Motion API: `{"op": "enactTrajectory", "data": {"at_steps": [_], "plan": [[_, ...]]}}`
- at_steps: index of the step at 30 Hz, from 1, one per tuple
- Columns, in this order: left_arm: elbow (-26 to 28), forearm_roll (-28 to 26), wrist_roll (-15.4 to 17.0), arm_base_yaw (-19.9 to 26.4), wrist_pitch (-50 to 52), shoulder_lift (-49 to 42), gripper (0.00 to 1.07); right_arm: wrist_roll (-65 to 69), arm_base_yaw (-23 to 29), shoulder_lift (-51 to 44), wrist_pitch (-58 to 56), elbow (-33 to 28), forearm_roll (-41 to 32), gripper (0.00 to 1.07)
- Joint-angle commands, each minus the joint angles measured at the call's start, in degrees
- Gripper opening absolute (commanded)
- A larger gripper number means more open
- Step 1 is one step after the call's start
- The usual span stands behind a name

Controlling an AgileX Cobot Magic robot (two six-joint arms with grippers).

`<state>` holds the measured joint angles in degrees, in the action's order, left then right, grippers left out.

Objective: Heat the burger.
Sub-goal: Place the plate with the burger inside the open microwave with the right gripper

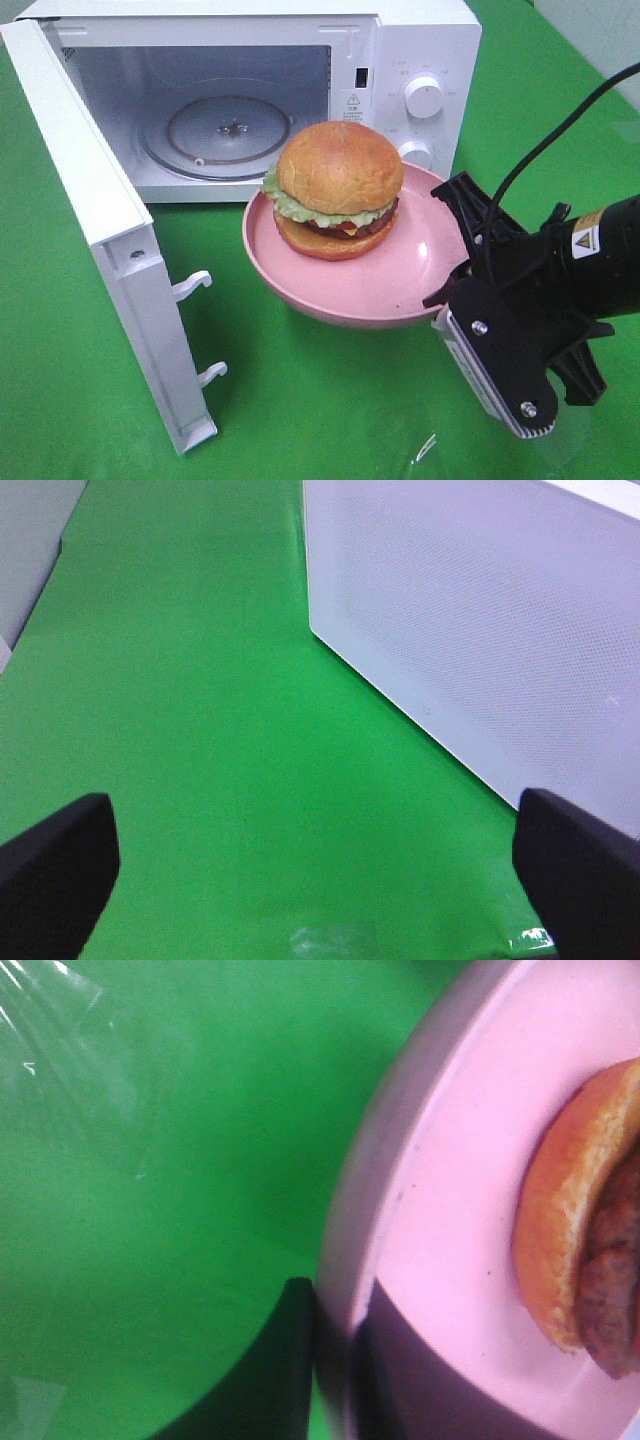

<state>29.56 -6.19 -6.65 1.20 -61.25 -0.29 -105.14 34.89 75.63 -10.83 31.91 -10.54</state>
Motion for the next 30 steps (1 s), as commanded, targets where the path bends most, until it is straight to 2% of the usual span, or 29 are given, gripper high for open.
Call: {"op": "enactTrajectory", "data": {"at_steps": [1, 12, 19, 27, 30], "plan": [[0.0, -0.34, 0.29, 0.06, -0.06, -0.97, 1.0, -0.06, -0.06, 0.74, 3.5, 2.86, -0.29, 0.0], [0.0, -0.34, 0.29, 0.06, -0.06, -0.97, 1.0, 0.57, -0.06, 5.5, 4.01, 6.02, -0.34, 0.0], [0.0, -0.34, 0.29, 0.06, -0.06, -0.97, 1.0, 1.83, 2.64, 9.0, 4.01, 9.4, -0.06, 0.0], [0.0, -0.34, 0.29, 0.06, -0.06, -0.97, 1.0, 1.95, 3.04, 11.52, 3.55, 12.38, -0.06, 0.0], [0.0, -0.34, 0.29, 0.06, -0.06, -0.97, 1.0, 2.06, 5.04, 12.43, 3.84, 13.87, -0.06, 0.0]]}}
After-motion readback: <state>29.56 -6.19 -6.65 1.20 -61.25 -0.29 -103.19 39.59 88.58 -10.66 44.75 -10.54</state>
